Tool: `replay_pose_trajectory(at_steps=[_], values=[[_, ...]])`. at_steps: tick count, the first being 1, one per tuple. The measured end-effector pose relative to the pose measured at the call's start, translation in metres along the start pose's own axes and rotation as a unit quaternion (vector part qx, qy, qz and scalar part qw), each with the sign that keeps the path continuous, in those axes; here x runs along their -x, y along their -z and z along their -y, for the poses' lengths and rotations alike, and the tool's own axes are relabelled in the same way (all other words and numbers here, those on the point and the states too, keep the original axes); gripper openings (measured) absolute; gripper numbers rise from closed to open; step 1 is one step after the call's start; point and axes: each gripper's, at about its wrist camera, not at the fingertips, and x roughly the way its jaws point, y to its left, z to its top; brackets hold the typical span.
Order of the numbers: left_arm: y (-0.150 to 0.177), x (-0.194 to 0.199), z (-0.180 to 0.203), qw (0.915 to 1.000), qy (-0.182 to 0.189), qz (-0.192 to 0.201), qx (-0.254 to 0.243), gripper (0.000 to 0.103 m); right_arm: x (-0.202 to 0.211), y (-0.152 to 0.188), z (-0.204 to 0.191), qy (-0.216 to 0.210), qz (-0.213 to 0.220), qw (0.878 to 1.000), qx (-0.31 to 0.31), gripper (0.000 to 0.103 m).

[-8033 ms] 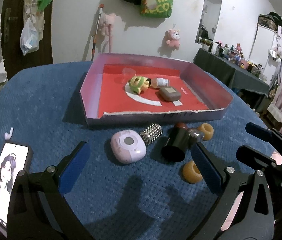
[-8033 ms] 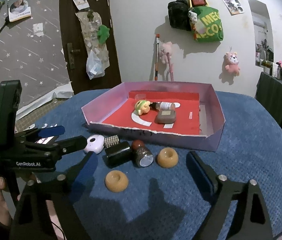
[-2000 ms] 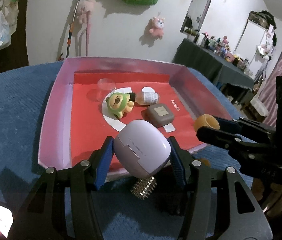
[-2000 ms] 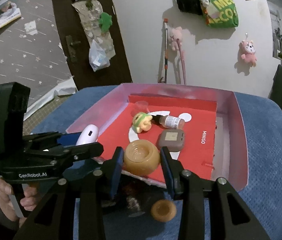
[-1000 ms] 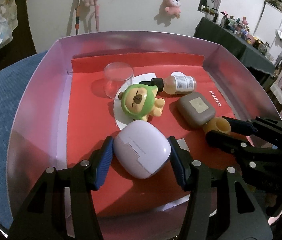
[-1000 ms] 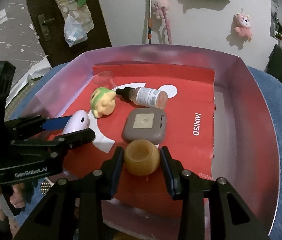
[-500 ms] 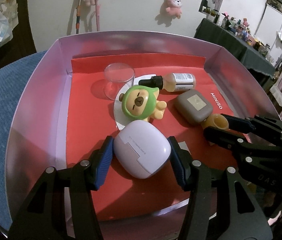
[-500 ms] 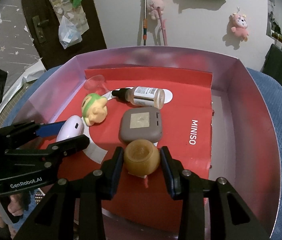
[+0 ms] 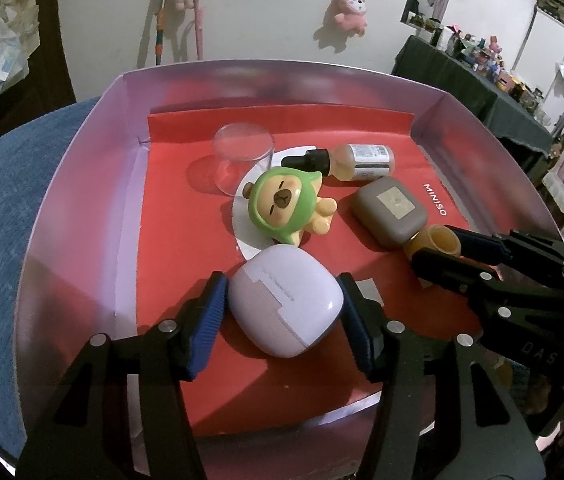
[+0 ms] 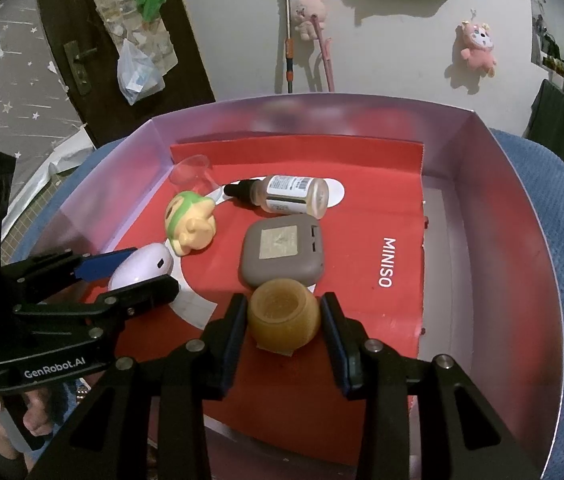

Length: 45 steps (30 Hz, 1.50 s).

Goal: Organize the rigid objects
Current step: 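Lower the lavender case beside the green toy and open the left tool while the right tool releases the ring, then withdraw both open tools from the box toward the remaining objects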

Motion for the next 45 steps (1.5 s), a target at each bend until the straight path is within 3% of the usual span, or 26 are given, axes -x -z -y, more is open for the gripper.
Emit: replay_pose_trajectory(at_steps=[3,6,12,31,34,40,42,45], values=[[0.001,0.001,-0.002,1.0,0.001,0.002,0.007,0.066,0.0,0.0,0.0,-0.002,0.0,1.0,-0.001,0.043],[0.002,0.003,-0.004,0.9999,0.005,0.004,0.013,0.066,0.003,0.001,0.0,-0.005,0.002,1.0,-0.002,0.055],[0.004,0.012,-0.002,0.9998,0.002,0.018,0.007,0.067,0.011,0.005,0.001,-0.008,0.011,1.0,-0.002,0.058],[0.014,0.053,0.01,0.997,-0.014,0.075,-0.011,0.074,0.062,0.021,-0.018,-0.029,0.071,0.997,0.015,0.094],[0.017,0.058,0.009,0.9967,-0.017,0.079,-0.005,0.084,0.07,0.025,-0.022,-0.035,0.08,0.996,0.018,0.099],[0.023,0.07,0.004,0.9955,-0.013,0.093,0.012,0.086,0.085,0.031,-0.026,-0.047,0.102,0.993,0.024,0.103],[0.026,0.072,0.004,0.9955,-0.014,0.093,0.012,0.095,0.089,0.033,-0.027,-0.05,0.107,0.993,0.025,0.103],[0.031,0.075,0.006,0.9947,-0.023,0.1,0.011,0.097,0.094,0.036,-0.027,-0.053,0.114,0.992,0.023,0.103]])
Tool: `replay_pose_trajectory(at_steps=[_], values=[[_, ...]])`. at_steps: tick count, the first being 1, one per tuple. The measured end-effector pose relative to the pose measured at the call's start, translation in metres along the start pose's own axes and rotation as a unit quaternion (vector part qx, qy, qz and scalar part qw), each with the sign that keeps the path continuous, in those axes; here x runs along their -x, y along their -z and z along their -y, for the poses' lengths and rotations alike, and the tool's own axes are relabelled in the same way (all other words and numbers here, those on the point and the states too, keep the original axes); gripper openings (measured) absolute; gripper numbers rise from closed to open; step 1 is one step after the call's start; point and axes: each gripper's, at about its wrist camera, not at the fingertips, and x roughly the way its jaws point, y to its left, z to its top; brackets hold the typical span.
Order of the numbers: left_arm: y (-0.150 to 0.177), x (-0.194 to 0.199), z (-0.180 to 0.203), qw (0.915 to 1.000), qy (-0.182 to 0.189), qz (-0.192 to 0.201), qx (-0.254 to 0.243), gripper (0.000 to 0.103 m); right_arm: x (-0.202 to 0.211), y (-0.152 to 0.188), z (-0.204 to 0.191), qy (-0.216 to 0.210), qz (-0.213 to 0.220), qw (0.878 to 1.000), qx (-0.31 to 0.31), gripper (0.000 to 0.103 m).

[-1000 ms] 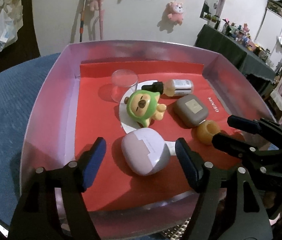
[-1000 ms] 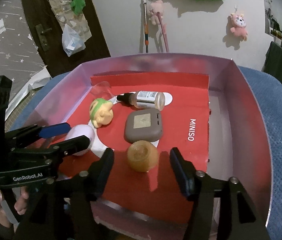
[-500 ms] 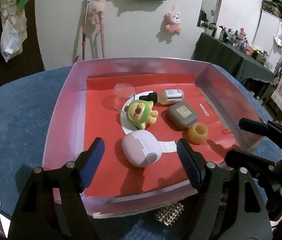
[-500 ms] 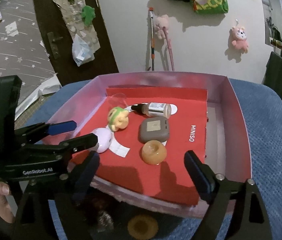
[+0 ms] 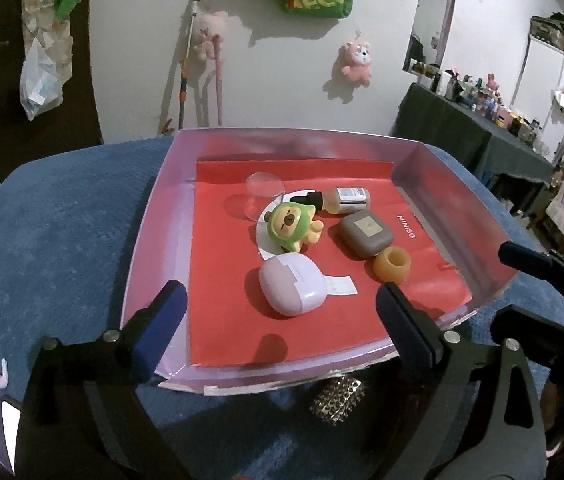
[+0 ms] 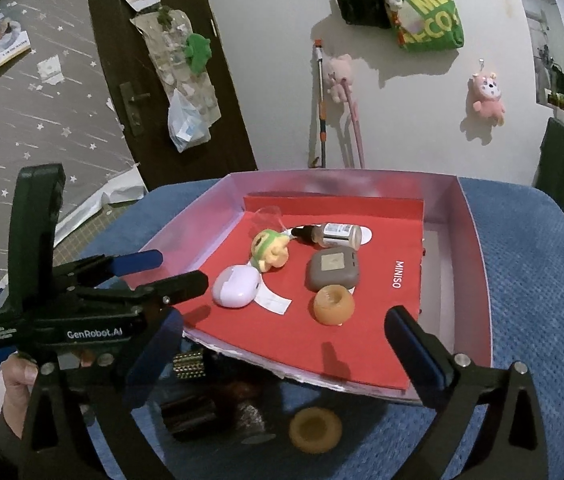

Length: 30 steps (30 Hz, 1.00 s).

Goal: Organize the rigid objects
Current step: 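Withdraw both open tools from the box toward the remaining objects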

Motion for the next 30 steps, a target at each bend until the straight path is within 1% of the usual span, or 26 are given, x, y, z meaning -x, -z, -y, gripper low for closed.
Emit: replay_pose_trajectory(at_steps=[7,9,18,24,30], values=[[0.006,0.015,0.003,0.9999,0.001,0.016,0.003,0.098,0.011,0.006,-0.006,0.003,0.017,1.0,0.008,0.103],[0.008,0.019,0.004,0.9998,0.002,0.021,0.003,0.103,0.015,0.007,-0.008,0.004,0.024,1.0,0.011,0.103],[0.019,0.036,0.016,0.9993,0.005,0.036,-0.007,0.103,0.043,0.018,-0.021,0.014,0.072,0.997,0.033,0.103],[0.026,0.049,0.021,0.9989,0.008,0.047,-0.003,0.103,0.06,0.029,-0.031,0.047,0.103,0.993,0.047,0.103],[0.039,0.061,0.024,0.9986,0.0,0.052,0.001,0.103,0.075,0.038,-0.038,0.068,0.119,0.989,0.051,0.103]])
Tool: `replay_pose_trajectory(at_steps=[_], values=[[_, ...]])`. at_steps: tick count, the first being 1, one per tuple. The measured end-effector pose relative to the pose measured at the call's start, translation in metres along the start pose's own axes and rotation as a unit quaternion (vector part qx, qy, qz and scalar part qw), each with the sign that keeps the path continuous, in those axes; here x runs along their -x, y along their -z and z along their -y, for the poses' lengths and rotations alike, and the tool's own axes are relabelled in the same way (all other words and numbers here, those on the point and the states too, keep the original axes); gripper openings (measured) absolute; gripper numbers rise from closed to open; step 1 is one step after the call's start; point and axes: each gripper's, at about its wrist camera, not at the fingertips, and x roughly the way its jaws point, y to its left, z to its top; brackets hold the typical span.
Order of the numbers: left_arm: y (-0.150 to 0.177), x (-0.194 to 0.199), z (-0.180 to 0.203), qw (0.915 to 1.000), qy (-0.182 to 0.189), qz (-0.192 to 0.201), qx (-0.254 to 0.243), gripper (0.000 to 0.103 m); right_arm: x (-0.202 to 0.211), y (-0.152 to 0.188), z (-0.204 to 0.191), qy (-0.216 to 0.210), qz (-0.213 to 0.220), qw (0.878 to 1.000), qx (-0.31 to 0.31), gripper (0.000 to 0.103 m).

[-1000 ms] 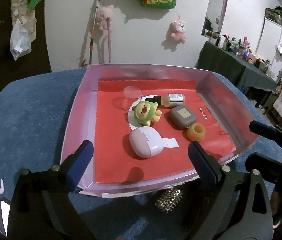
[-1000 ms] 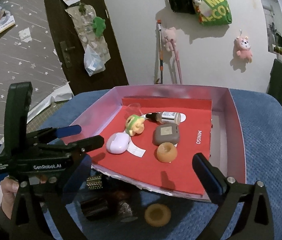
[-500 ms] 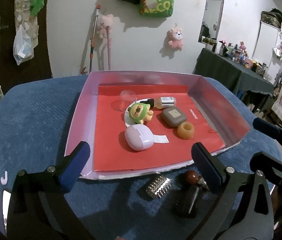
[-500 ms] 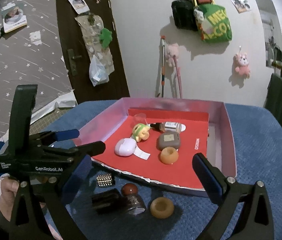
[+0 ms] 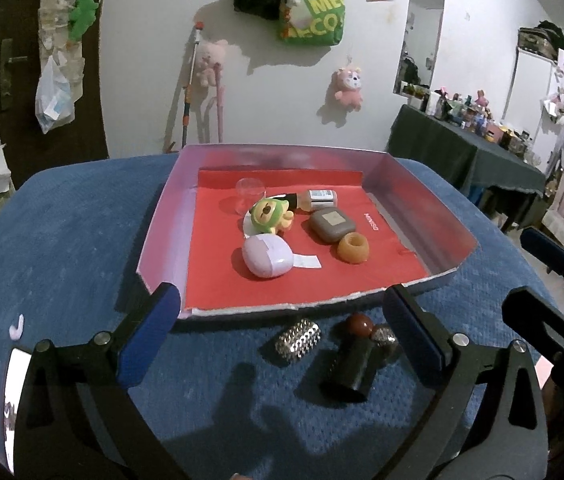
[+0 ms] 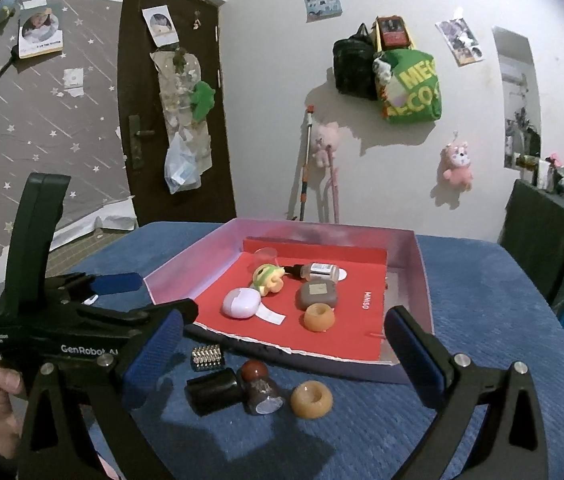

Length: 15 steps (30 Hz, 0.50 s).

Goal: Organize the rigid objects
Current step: 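Withdraw both open tools from the box toward the remaining objects, then grasp the black cylinder with the left tool while the right tool grasps another amber ring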

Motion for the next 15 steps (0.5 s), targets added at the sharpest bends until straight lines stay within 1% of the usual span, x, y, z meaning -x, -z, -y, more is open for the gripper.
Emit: replay_pose_trajectory(at_steps=[7,15], values=[[0.011,0.013,0.002,0.9999,-0.008,0.009,0.004,0.103,0.017,0.01,-0.012,0.024,0.02,0.999,0.023,0.103],[0.029,0.023,0.01,0.9995,-0.019,0.024,-0.01,0.103,0.031,0.021,-0.019,0.046,0.04,0.997,0.036,0.103]])
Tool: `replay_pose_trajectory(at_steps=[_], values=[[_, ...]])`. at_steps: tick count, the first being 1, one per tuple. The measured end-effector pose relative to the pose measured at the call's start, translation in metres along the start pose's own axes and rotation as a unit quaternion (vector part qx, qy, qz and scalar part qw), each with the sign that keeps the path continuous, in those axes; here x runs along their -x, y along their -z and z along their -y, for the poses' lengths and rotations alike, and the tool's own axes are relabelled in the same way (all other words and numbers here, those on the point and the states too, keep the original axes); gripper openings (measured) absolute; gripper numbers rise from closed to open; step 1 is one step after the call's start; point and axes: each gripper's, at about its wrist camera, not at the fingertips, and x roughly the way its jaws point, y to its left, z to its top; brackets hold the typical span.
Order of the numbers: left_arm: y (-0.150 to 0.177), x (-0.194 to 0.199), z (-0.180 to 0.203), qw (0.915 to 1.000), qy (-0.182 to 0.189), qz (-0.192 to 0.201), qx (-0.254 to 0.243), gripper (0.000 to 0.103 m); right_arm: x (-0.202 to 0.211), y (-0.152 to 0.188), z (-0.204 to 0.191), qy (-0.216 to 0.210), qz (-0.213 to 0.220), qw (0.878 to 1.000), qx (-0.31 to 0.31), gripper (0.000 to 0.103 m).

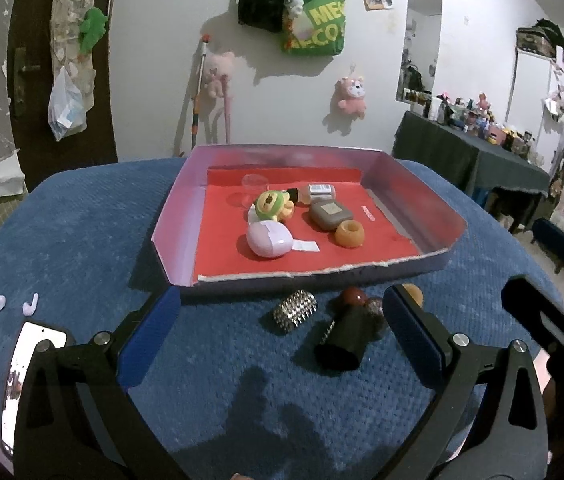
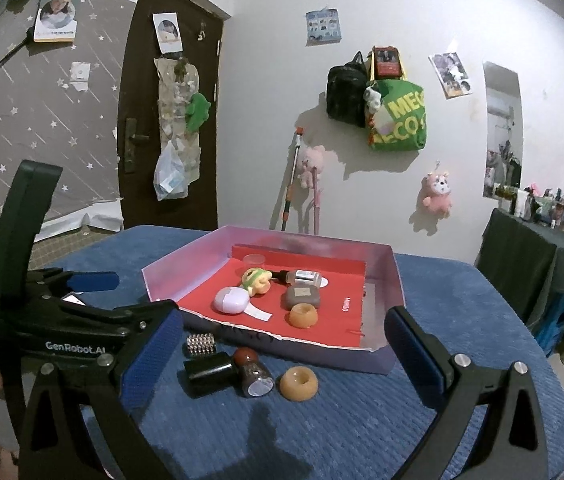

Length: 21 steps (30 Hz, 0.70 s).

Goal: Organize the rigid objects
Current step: 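Grasp the black cylinder with the left tool while the right tool grasps another amber ring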

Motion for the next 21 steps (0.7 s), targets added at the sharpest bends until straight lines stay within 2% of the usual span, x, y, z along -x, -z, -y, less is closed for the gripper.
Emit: replay_pose_trajectory(at_steps=[7,14,17,21], values=[[0.017,-0.005,0.001,0.9999,-0.004,-0.008,-0.005,0.103,0.006,0.012,0.003,0.012,0.002,1.0,-0.003,0.103],[0.029,-0.018,-0.003,0.9992,0.009,-0.038,0.006,0.103,-0.005,0.026,0.006,0.016,-0.027,0.999,-0.011,0.103],[0.031,-0.022,-0.001,0.9989,0.011,-0.045,0.003,0.103,-0.014,0.032,0.008,0.017,-0.048,0.999,-0.015,0.099],[0.033,-0.027,0.001,0.9983,0.024,-0.053,0.002,0.103,-0.029,0.039,0.014,0.018,-0.084,0.996,-0.026,0.088]])
